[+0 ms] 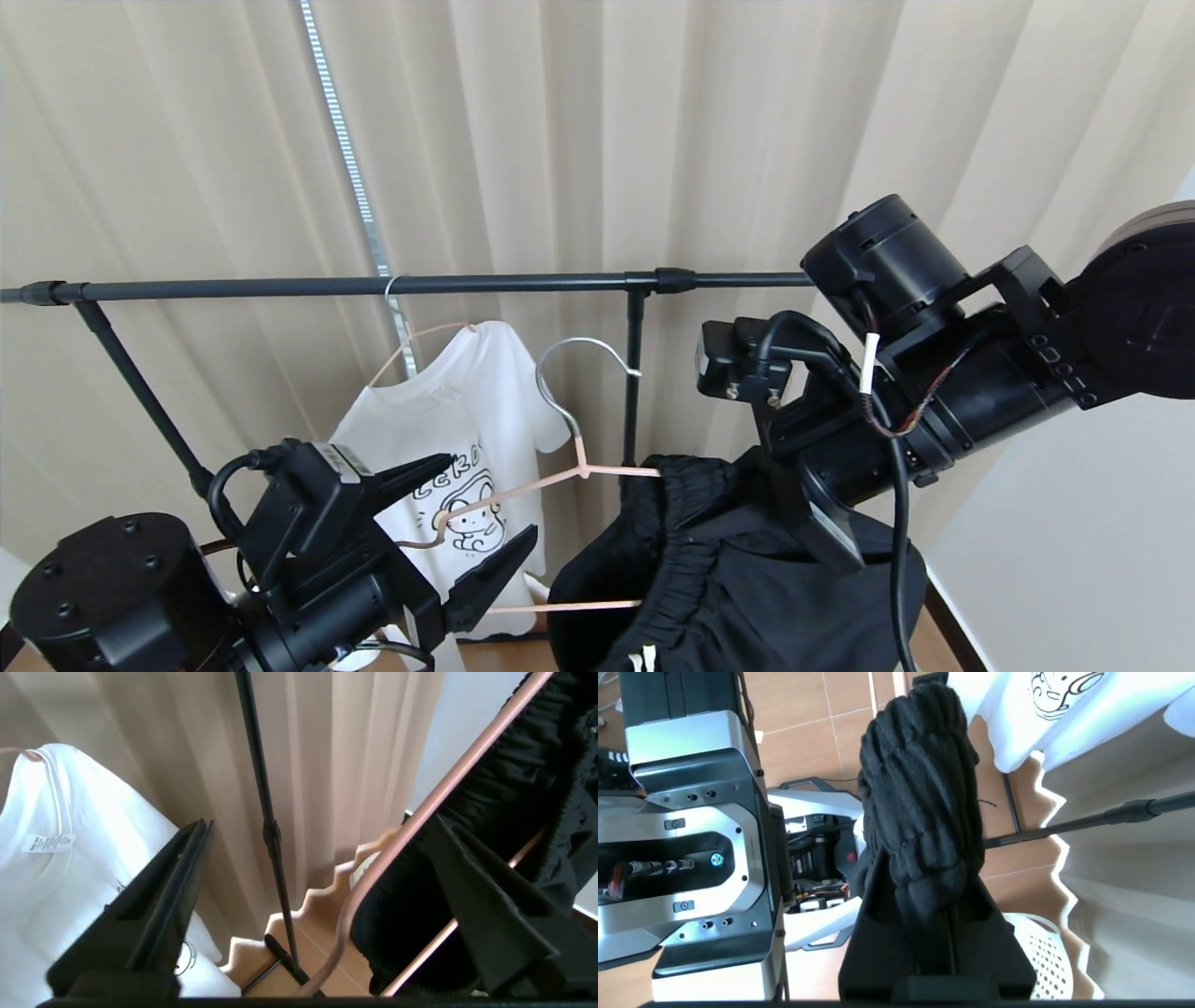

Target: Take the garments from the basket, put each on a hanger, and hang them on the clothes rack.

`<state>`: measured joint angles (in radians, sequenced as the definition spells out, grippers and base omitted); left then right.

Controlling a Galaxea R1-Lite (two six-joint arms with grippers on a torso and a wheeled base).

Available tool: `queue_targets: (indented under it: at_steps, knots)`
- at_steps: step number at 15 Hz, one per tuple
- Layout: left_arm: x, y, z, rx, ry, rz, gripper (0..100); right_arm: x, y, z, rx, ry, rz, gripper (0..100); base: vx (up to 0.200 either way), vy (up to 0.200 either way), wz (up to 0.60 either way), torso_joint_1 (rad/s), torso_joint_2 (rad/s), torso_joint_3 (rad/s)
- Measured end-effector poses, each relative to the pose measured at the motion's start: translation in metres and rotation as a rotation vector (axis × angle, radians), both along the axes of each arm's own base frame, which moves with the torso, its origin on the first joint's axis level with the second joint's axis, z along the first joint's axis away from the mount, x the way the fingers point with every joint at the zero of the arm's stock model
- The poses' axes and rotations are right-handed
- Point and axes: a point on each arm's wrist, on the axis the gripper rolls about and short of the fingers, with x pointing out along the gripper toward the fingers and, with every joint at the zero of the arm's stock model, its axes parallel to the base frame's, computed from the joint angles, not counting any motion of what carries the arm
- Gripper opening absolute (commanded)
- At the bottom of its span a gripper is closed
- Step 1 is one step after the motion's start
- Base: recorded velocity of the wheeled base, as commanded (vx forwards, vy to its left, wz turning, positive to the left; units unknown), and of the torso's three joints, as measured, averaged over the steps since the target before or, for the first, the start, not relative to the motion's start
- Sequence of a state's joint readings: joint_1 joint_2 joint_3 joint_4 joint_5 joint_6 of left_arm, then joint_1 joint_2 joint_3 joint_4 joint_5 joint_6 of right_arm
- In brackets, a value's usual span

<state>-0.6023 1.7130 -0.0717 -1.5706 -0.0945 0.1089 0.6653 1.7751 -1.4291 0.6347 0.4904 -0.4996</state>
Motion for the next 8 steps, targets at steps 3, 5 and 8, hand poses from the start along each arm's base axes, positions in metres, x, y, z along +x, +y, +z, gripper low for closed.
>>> queue_targets:
  at_steps: [3,5,8]
  knots:
    - [-0.002,0.008,0.006,-0.023,-0.019,-0.038,100,-0.002,-0.005,0.000,0.000,-0.001,-0.008,0,0.000,0.000,0.00,0.000,0.00,0.000]
    - [-0.001,0.018,0.012,-0.051,-0.028,-0.068,100,-0.002,-0.007,0.000,-0.004,0.000,-0.017,0,0.000,0.000,0.00,0.000,0.00,0.000]
    - [0.002,0.033,0.021,-0.117,-0.031,-0.072,100,-0.001,-0.008,0.000,-0.017,-0.019,-0.035,0,0.000,0.000,0.00,0.000,0.00,0.000]
